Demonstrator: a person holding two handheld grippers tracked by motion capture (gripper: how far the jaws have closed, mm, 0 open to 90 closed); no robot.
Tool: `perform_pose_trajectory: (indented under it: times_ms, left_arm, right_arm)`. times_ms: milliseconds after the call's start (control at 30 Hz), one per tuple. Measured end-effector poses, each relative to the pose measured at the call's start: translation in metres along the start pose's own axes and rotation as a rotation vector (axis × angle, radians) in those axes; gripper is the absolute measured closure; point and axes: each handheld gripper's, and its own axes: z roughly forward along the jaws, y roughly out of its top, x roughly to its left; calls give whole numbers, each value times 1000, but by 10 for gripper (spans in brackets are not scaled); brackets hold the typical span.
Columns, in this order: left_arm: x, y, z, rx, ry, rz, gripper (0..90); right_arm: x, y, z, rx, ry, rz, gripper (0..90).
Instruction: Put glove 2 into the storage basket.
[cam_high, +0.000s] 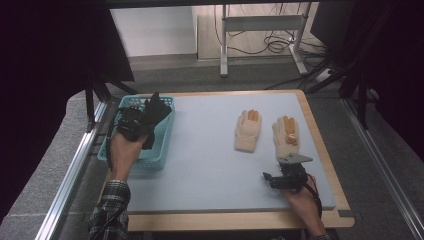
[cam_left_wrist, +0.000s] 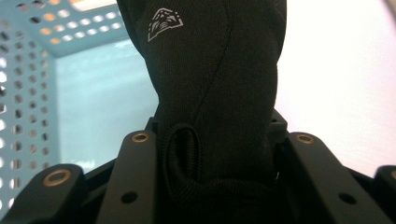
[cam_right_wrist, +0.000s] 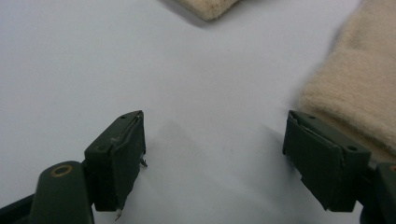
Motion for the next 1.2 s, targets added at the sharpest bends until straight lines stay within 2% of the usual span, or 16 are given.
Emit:
perform_pose_trajectory:
  times_ms: [333,500,600,733,867,900,967,1033,1067,1100,1200]
  left_arm:
    - [35,-5,27,56,20,-67,607]
    - [50,-6,46,122,55,-81,601]
    - [56,-7,58,183,75,-91,592]
    - [62,-9,70,249,141,-87,584]
    - [70,-12,77,302,194,-108,568]
    - [72,-12,79,310,197,-114,550]
    - [72,-12,81,323,221,-93,496]
    - [71,-12,83,341,241,-70,359]
    - [70,-12,83,349,238,-65,271]
    - [70,-11,81,349,231,-62,219]
    - [67,-9,76,359,208,-55,108]
  right_arm:
    - [0,0,0,0,0,1,209]
    - [0,0,0,0,0,0,209]
    - [0,0,0,0,1,0,209]
    - [0,0,0,0,1,1,209]
    - [0,0,0,1,1,1,209]
    - [0,0,0,1,1,2,209]
    - [0,0,0,1,1,1,209]
    - [0,0,0,1,1,1,209]
    - [0,0,0,1,1,2,209]
    - [0,0,0,1,1,1,209]
    - [0,0,0,0,1,1,209]
